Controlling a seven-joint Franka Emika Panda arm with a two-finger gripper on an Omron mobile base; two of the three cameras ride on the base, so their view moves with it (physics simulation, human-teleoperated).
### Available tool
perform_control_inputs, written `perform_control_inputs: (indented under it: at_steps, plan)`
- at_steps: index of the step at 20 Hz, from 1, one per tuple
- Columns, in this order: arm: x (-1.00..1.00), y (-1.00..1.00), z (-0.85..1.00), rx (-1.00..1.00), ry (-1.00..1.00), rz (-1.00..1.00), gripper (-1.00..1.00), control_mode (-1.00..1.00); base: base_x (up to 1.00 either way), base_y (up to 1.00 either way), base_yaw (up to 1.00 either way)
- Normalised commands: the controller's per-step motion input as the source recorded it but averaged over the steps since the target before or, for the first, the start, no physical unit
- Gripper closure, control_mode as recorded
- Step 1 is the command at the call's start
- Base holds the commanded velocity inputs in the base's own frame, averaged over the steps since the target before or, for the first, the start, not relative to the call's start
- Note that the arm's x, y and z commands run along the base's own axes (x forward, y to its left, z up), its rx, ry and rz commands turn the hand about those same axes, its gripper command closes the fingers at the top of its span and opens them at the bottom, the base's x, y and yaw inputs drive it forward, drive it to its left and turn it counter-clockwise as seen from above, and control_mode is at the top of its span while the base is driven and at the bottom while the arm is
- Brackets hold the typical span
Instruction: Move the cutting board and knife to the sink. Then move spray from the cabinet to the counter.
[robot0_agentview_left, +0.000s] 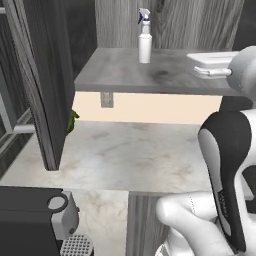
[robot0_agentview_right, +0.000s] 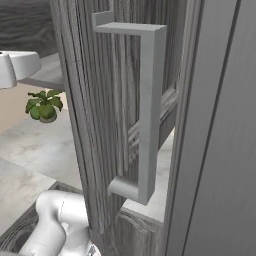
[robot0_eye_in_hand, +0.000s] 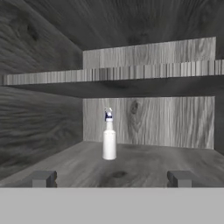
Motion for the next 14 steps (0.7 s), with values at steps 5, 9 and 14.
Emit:
perform_control_inputs:
  at_steps: [5,9,14]
  plan:
    - [0.49,0.0,0.0,0.0,0.0,0.0,-1.0,-1.0,0.0,0.0,0.0]
    - [0.46,0.0,0.0,0.0,0.0,0.0,-1.0,-1.0,0.0,0.0,0.0]
    - [0.38,0.03,0.02,0.0,0.0,0.0,-1.0,-1.0,0.0,0.0,0.0]
